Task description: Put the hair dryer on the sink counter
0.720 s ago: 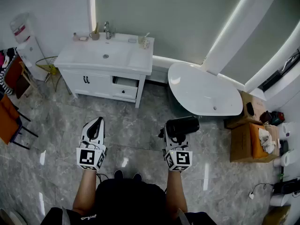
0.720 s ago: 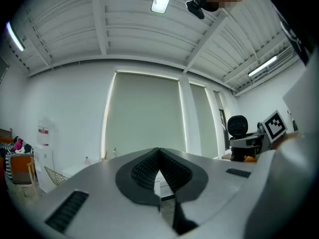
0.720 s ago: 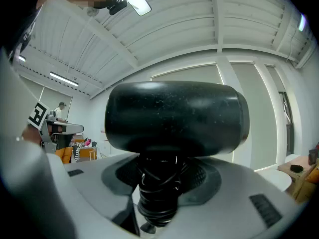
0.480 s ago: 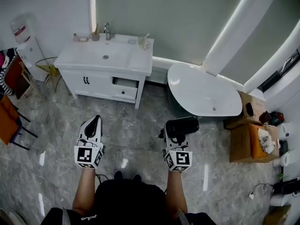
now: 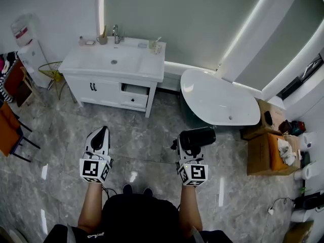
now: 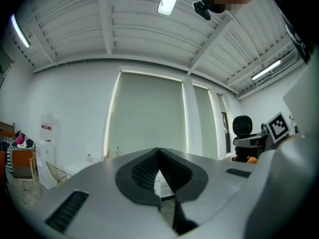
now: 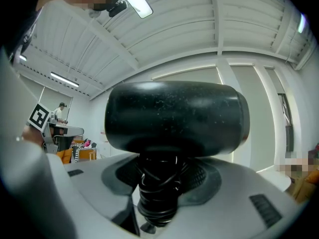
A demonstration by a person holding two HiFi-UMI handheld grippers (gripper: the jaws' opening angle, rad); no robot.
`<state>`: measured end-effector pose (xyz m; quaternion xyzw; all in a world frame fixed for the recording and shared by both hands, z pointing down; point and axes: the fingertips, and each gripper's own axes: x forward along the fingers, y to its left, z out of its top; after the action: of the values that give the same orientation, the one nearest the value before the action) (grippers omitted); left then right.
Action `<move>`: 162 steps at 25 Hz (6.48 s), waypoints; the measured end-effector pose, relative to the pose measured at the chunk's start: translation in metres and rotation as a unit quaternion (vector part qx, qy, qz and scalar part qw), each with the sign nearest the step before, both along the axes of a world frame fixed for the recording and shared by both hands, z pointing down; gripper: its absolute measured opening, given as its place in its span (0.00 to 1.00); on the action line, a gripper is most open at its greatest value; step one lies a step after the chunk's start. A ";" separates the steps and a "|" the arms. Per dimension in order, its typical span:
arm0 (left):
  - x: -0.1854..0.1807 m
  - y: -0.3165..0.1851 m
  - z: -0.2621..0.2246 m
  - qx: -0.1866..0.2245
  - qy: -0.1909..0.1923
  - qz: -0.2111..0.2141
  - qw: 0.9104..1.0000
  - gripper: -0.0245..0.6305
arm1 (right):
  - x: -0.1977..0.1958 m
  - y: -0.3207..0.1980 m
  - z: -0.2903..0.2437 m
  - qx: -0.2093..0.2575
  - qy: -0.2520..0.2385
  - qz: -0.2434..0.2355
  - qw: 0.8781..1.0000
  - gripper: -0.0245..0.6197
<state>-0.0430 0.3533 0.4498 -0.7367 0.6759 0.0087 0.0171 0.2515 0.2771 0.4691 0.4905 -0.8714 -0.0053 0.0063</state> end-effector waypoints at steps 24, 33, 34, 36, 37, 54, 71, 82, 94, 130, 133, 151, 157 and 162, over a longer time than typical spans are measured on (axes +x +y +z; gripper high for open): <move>-0.056 0.023 0.005 0.003 0.009 0.038 0.999 0.07 | -0.059 0.037 -0.010 0.013 0.023 0.017 1.000 0.37; -0.072 0.017 0.004 0.004 0.014 0.047 0.999 0.07 | -0.078 0.032 -0.017 0.015 0.026 0.016 0.999 0.37; -0.074 0.015 0.005 0.004 0.015 0.045 0.999 0.07 | -0.080 0.030 -0.018 0.016 0.028 0.015 0.999 0.37; -0.081 0.012 0.008 0.004 0.019 0.038 0.999 0.07 | -0.085 0.025 -0.019 0.018 0.029 0.011 0.999 0.37; -0.085 0.011 0.009 0.004 0.023 0.035 0.999 0.07 | -0.087 0.022 -0.018 0.017 0.028 0.010 0.999 0.37; -0.097 -0.062 0.015 0.006 0.012 0.019 1.000 0.07 | -0.096 -0.068 -0.007 0.021 0.023 -0.001 1.000 0.37; -0.052 -0.214 -0.004 -0.006 -0.010 -0.004 1.000 0.07 | -0.061 -0.235 -0.006 0.001 0.021 -0.029 0.999 0.37; -0.026 -0.277 -0.008 -0.005 -0.019 -0.006 1.000 0.07 | -0.052 -0.314 0.004 -0.012 0.013 -0.043 0.999 0.37; -0.043 -0.323 -0.025 0.012 -0.028 0.001 1.000 0.07 | -0.072 -0.333 -0.012 0.001 0.018 -0.037 0.999 0.37; -0.053 -0.399 0.020 -0.001 -0.004 -0.048 0.999 0.07 | -0.112 -0.414 0.017 -0.018 0.020 -0.111 0.993 0.37; -0.058 -0.410 0.020 -0.001 -0.005 -0.045 0.999 0.07 | -0.117 -0.425 0.017 -0.018 0.019 -0.108 0.994 0.37; -0.139 -0.533 0.025 -0.002 -0.001 -0.031 1.000 0.07 | -0.192 -0.542 0.032 -0.033 0.026 -0.089 0.995 0.37; -0.176 -0.596 0.016 -0.001 -0.004 -0.011 1.000 0.07 | -0.223 -0.598 0.025 -0.035 0.029 -0.070 0.996 0.37; -0.211 -0.641 0.006 0.006 -0.001 0.004 1.000 0.07 | -0.243 -0.637 0.018 -0.036 0.030 -0.048 0.998 0.37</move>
<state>-0.2542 -0.2876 0.4556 -0.7393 0.6729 0.0118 0.0223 0.0082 -0.3598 0.4875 0.4473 -0.8929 0.0110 0.0497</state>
